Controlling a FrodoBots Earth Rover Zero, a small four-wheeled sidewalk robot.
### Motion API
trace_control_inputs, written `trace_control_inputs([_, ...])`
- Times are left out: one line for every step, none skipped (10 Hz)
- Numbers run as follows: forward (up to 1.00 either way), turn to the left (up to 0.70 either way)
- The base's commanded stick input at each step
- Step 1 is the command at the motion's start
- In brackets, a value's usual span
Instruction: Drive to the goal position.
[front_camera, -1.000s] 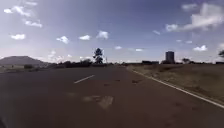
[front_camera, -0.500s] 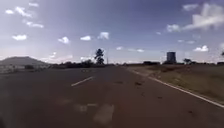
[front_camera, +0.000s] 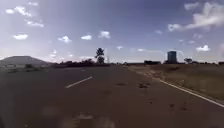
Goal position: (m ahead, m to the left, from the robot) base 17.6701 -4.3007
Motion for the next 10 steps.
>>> trace_control_inputs([0.85, 0.01])
trace_control_inputs([0.85, 0.01])
trace_control_inputs([0.85, -0.15])
trace_control_inputs([0.85, -0.33])
trace_control_inputs([0.85, -0.24])
trace_control_inputs([0.85, -0.09])
trace_control_inputs([0.85, 0.01])
trace_control_inputs([0.85, 0.01])
trace_control_inputs([0.85, 0.01])
trace_control_inputs([0.85, 0.01])
